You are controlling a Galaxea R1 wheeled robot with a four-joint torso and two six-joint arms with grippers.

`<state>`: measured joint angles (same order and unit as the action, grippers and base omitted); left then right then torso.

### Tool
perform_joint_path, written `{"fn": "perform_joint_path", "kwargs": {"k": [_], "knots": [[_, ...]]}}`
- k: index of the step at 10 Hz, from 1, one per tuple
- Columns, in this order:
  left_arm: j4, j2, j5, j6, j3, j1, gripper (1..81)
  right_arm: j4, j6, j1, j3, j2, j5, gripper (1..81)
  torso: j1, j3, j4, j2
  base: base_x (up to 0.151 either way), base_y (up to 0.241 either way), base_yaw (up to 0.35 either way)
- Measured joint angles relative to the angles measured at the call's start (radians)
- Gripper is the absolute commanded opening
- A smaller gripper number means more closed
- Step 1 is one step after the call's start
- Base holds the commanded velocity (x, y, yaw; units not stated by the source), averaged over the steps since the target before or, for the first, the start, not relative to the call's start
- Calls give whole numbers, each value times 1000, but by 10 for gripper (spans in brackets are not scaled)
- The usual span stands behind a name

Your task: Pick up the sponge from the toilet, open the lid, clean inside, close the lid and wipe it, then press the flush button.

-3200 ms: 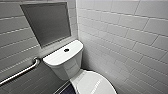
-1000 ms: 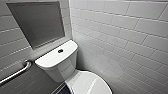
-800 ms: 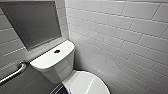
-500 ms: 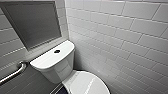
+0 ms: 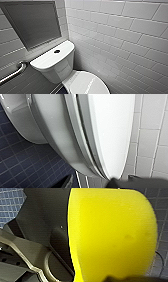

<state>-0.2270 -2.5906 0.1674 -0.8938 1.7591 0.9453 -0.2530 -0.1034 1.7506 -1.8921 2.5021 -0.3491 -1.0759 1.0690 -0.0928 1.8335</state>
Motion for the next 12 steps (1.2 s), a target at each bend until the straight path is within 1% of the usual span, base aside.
{"fn": "perform_joint_path", "kwargs": {"k": [2, 5, 7, 10, 11, 12], "knots": [[0, -8, 10, -6, 16, -1, 811, 3, 0, 17, -10, 20, -22, 10, 0, 0, 0, 0, 0, 0, 0], [0, -34, 7, -26, 44, -9, 811, 7, 0, 33, -76, 120, -29, 10, 0, 0, 0, 0, 0, 0, 0], [0, -36, 8, -60, 44, -11, 811, 7, 0, 53, -129, 155, -33, 10, 0, 0, 0, 0, 0, 0, 0], [1, -48, 12, -116, 60, -24, 811, 8, -1, 56, -226, 209, -38, 10, 0, 0, 0, 0, 0, 0, 0], [1, -50, 11, -157, 70, -31, 811, 8, 0, 56, -257, 225, -47, 10, 0, 0, 0, 0, 0, 0, 0], [2, -50, 10, -179, 77, -44, 811, 8, 0, 56, -275, 235, -53, 10, 0, 0, 0, 0, 0, 0, 0]]}}
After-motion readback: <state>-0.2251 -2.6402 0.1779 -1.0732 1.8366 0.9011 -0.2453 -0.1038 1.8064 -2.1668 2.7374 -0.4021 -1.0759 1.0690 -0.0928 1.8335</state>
